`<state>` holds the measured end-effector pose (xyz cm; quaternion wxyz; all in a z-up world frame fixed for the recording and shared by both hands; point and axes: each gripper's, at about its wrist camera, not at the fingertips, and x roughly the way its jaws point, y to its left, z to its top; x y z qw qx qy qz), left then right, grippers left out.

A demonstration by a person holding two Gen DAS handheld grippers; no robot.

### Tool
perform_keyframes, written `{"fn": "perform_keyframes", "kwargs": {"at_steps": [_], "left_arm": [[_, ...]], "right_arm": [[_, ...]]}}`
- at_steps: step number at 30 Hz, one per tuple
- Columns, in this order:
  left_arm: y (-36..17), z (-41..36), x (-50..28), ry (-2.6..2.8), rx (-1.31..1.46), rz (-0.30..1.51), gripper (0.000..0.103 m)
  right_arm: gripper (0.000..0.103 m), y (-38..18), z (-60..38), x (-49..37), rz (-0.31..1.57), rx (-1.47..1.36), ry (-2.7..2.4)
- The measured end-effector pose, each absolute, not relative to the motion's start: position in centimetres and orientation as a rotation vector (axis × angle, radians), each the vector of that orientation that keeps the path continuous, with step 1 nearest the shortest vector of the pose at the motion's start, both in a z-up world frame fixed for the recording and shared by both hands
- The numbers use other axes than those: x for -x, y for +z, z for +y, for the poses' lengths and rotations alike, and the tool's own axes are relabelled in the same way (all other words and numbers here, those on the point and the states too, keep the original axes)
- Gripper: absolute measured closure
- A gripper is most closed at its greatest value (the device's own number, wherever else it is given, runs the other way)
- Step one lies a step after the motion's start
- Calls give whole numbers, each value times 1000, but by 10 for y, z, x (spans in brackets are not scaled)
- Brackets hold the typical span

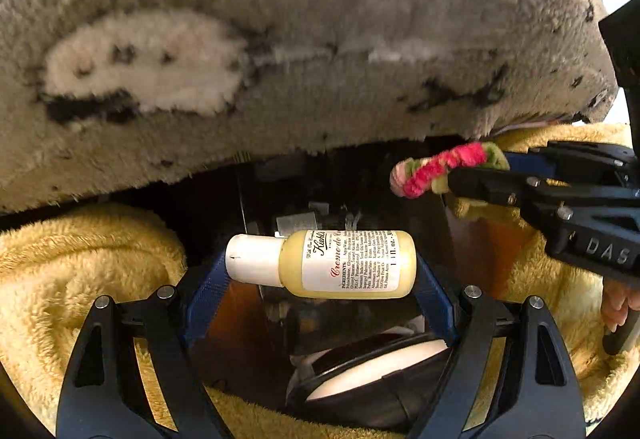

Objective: Collect trash
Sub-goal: 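Open both tools to drop the toy and bottle into the bin, then grasp the pink-lidded tin with right tool while left tool grasps black thread spool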

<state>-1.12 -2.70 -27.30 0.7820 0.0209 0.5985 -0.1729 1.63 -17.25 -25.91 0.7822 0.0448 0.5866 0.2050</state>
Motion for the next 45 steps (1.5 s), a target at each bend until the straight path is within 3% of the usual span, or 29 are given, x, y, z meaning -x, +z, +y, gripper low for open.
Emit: {"fn": "perform_keyframes", "kwargs": {"at_steps": [3, 5, 7, 8, 11, 16, 25, 33, 36, 45], "left_arm": [[-278, -24, 11, -373, -37, 1313, 22], [-277, -23, 10, -370, -30, 1306, 13], [-274, -22, 11, -373, -27, 1297, 10], [-271, -21, 10, -374, -29, 1295, 9], [-266, -23, 11, -372, -41, 1282, 8], [-235, -20, 10, -354, -56, 1209, 8], [-146, -1, 4, -339, -71, 977, 8], [-83, 16, -44, -278, -108, 825, 8], [-69, 25, -73, -259, -81, 800, 8], [-62, 34, -154, -200, -59, 797, 8]], "right_arm": [[74, -260, -175, -17, 1267, -106, 424], [72, -258, -178, -17, 1261, -113, 419], [56, -255, -181, -18, 1250, -122, 414], [56, -253, -184, -19, 1246, -126, 412], [54, -245, -194, -19, 1227, -141, 404], [37, -207, -205, -14, 1115, -140, 383], [27, -121, -222, -13, 875, -123, 397], [21, -71, -234, -70, 737, -124, 325], [15, -60, -227, -105, 722, -112, 308], [13, -58, -201, -201, 715, -27, 277]]}}
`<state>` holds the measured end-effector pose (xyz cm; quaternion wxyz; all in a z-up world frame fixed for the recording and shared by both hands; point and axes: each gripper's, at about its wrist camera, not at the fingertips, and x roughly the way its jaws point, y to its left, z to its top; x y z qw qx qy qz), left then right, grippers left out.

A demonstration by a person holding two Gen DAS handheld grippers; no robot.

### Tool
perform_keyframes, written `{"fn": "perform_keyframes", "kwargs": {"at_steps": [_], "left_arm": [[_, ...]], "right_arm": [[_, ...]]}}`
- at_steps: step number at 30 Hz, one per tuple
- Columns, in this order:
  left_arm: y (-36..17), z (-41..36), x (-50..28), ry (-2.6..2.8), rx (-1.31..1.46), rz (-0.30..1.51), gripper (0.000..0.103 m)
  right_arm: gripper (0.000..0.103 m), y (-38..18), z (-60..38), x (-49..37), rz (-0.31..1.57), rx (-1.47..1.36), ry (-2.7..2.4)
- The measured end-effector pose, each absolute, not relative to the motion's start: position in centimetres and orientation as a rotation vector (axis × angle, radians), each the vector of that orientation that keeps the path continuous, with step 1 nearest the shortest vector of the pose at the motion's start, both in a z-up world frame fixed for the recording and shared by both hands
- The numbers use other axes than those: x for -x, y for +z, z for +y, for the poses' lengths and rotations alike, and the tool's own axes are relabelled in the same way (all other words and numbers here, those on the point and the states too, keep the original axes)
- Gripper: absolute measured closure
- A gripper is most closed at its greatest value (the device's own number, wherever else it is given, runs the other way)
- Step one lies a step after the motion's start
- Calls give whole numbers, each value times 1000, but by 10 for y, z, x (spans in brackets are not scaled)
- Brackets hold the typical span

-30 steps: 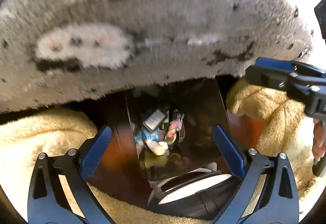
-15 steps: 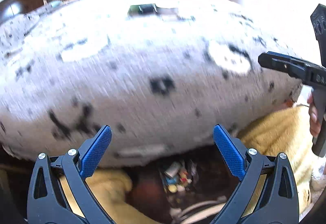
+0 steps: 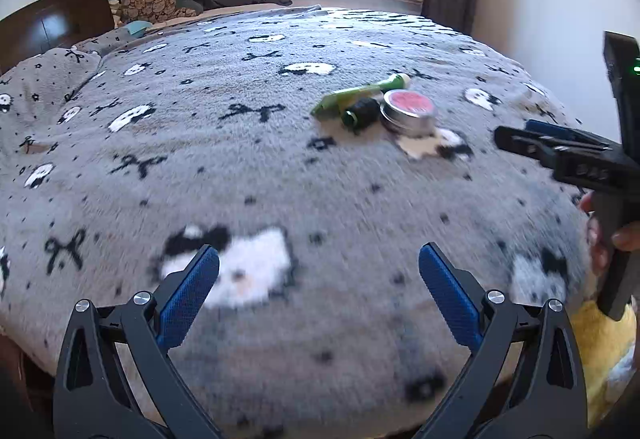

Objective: Collect trash
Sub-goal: 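Grasp the pink-lidded tin with right tool while left tool grasps black thread spool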

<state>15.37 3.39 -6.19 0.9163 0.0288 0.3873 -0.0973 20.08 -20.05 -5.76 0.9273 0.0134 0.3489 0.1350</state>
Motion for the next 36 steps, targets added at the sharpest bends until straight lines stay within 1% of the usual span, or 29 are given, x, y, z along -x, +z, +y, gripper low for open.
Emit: {"fn": "perform_keyframes", "kwargs": {"at_steps": [9, 13, 14, 15, 21, 29, 32, 36], "left_arm": [[-71, 30, -205, -206, -43, 827, 8], [-77, 29, -217, -207, -55, 839, 9], [-78, 28, -220, -208, -57, 841, 9], [-79, 28, -222, -207, -60, 843, 9], [-80, 20, -239, -216, -62, 838, 9], [-90, -13, -281, -273, -85, 850, 31], [-92, -27, -298, -307, -77, 857, 37], [-94, -41, -318, -305, -82, 865, 41]], "right_arm": [[15, -87, -159, -278, 805, 36, 300], [21, -93, -154, -301, 844, 34, 308], [25, -95, -153, -306, 855, 39, 304], [32, -97, -153, -310, 861, 45, 299], [32, -97, -162, -313, 853, 27, 301], [32, -74, -210, -297, 811, -9, 238], [32, -67, -225, -290, 800, -8, 231], [32, -66, -240, -281, 800, -9, 231]]}}
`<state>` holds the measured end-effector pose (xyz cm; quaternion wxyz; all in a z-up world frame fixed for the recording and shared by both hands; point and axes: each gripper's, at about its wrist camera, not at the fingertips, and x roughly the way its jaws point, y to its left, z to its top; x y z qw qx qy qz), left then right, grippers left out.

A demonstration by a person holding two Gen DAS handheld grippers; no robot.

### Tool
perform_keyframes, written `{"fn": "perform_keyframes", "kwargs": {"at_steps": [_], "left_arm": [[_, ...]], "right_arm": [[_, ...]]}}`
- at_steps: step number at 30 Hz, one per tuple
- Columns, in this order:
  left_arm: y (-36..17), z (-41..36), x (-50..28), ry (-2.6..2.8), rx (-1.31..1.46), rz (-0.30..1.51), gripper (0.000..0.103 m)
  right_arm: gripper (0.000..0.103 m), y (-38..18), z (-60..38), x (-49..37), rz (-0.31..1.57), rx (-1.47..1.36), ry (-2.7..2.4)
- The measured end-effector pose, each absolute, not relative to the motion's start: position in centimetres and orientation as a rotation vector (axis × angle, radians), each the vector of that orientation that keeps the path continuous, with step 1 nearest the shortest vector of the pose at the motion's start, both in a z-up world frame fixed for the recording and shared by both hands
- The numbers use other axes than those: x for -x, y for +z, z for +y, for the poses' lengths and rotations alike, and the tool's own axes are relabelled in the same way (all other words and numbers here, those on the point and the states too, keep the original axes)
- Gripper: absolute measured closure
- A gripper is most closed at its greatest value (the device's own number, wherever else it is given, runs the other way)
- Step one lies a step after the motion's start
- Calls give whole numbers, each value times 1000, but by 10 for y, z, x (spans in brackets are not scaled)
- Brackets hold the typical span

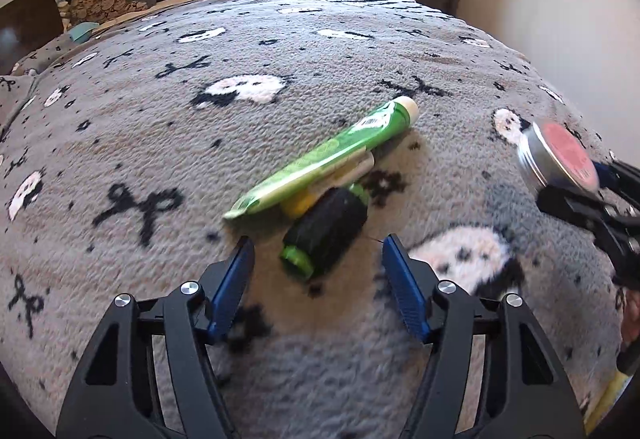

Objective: Collect trash
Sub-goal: 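Grasp the pink-lidded tin with right tool while left tool grasps black thread spool, then carry the tin and thread spool down to the bin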

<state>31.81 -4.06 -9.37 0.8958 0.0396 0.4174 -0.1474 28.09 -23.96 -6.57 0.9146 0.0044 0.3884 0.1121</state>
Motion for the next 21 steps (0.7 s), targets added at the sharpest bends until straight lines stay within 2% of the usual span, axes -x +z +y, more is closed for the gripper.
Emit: {"fn": "perform_keyframes", "kwargs": {"at_steps": [3, 4, 5, 12, 21], "left_arm": [[-98, -47, -329, -299, -80, 884, 49], [-99, -49, -332, -300, -82, 891, 58], [-99, -49, -332, -298, -84, 893, 61], [-90, -43, -302, -315, -90, 871, 63], [-65, -39, -214, -345, -153, 810, 63]], "right_arm": [[32, -69, -244, -276, 805, -7, 237], [32, -69, -244, -274, 805, -6, 238], [32, -70, -245, -272, 806, -8, 242], [32, -66, -240, -248, 794, 8, 261], [32, -42, -230, -177, 725, 76, 299]]}}
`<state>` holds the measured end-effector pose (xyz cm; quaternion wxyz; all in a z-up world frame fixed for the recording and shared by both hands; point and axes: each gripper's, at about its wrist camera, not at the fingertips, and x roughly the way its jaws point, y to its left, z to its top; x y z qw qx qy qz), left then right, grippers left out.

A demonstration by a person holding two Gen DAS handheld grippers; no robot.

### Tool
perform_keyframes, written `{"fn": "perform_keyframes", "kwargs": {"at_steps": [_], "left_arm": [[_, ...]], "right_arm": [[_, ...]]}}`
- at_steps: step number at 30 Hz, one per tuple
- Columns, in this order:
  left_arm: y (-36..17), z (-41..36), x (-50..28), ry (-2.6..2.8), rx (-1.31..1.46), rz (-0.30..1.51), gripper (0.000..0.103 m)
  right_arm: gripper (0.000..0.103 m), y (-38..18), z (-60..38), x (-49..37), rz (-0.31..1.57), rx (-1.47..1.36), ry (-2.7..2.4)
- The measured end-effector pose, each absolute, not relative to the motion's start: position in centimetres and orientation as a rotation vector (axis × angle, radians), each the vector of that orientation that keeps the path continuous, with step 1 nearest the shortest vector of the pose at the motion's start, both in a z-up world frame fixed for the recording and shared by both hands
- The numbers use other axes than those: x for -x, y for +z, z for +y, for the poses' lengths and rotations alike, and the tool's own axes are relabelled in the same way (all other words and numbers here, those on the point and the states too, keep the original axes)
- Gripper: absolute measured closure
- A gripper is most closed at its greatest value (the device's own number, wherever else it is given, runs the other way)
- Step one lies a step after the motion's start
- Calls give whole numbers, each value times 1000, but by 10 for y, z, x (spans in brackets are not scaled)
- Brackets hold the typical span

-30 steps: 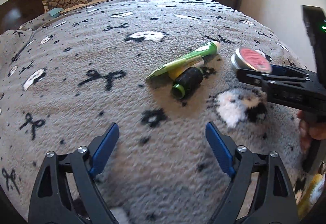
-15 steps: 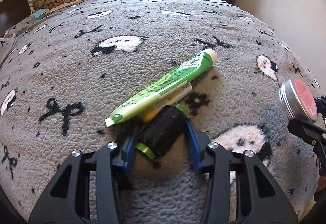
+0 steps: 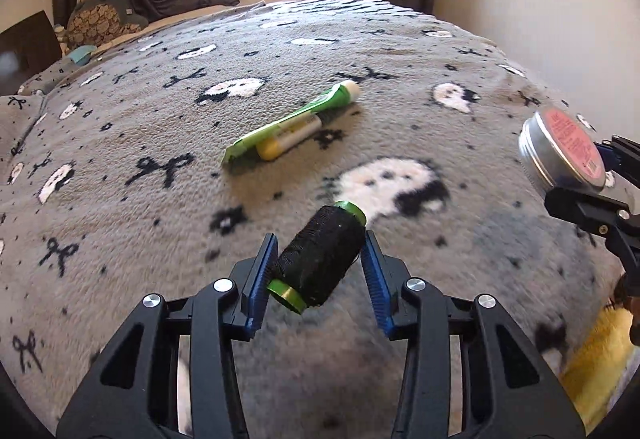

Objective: Collect trash
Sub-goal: 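Carry the tin and thread spool down to the bin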

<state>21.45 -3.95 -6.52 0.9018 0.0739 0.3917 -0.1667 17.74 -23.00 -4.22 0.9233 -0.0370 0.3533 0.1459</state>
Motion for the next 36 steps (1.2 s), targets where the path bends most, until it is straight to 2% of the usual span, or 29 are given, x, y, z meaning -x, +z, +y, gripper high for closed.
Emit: {"fn": "perform_keyframes", "kwargs": {"at_steps": [3, 4, 8, 18, 24, 36], "left_arm": [[-55, -38, -185, -356, -149, 785, 63], [-51, -38, -171, -369, -145, 773, 69], [-46, -40, -135, -390, -151, 744, 73], [-54, -47, -60, -426, -155, 730, 75], [-84, -41, -16, -426, -153, 782, 75], [-172, -20, 18, -416, -97, 987, 76]], "right_arm": [[32, -37, -231, -149, 708, 88, 308], [32, -37, -232, -141, 704, 88, 310], [32, -39, -240, -102, 689, 68, 324], [32, -55, -243, -26, 674, -9, 367], [32, -73, -230, 1, 661, 9, 400], [32, -151, -192, 20, 878, 10, 484]]}}
